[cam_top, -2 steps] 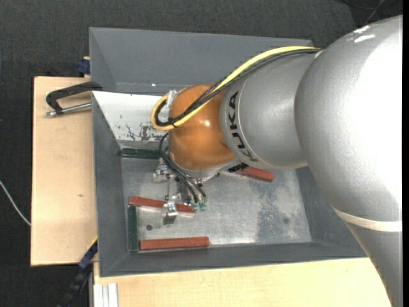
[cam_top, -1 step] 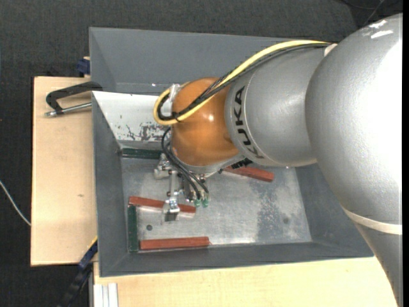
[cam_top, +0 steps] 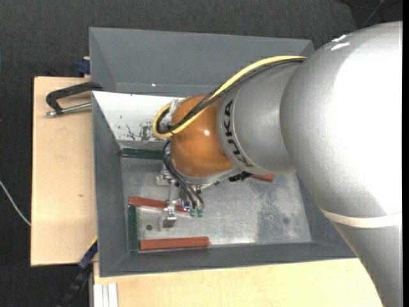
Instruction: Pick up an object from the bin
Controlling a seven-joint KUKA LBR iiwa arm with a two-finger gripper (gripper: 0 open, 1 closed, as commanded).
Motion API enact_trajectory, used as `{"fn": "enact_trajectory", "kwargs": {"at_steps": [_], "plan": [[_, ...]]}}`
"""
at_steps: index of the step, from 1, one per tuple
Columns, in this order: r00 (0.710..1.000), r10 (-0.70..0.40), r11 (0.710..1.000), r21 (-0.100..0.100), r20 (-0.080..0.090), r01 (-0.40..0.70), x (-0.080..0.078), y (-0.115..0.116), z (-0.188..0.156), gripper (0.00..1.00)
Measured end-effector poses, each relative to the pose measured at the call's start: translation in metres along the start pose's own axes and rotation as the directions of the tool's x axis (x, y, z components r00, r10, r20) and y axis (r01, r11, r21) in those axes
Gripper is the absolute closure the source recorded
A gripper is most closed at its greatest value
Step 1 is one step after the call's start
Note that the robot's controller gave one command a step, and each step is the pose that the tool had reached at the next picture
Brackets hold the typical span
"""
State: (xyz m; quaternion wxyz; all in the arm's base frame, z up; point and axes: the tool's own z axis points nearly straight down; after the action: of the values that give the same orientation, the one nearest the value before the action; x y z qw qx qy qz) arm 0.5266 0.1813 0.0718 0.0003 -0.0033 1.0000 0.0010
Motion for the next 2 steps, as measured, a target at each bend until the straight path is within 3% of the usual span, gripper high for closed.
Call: {"fn": "enact_trajectory", "kwargs": {"at_steps": [1,2], "plan": [[1.0,0.002,1.0,-0.002,0.004,-0.002,-0.0006,0.0011,-0.0098,1.0],[1.0,0.002,1.0,-0.001,0.004,-0.002,-0.0006,0.0012,-0.0098,1.0]]}}
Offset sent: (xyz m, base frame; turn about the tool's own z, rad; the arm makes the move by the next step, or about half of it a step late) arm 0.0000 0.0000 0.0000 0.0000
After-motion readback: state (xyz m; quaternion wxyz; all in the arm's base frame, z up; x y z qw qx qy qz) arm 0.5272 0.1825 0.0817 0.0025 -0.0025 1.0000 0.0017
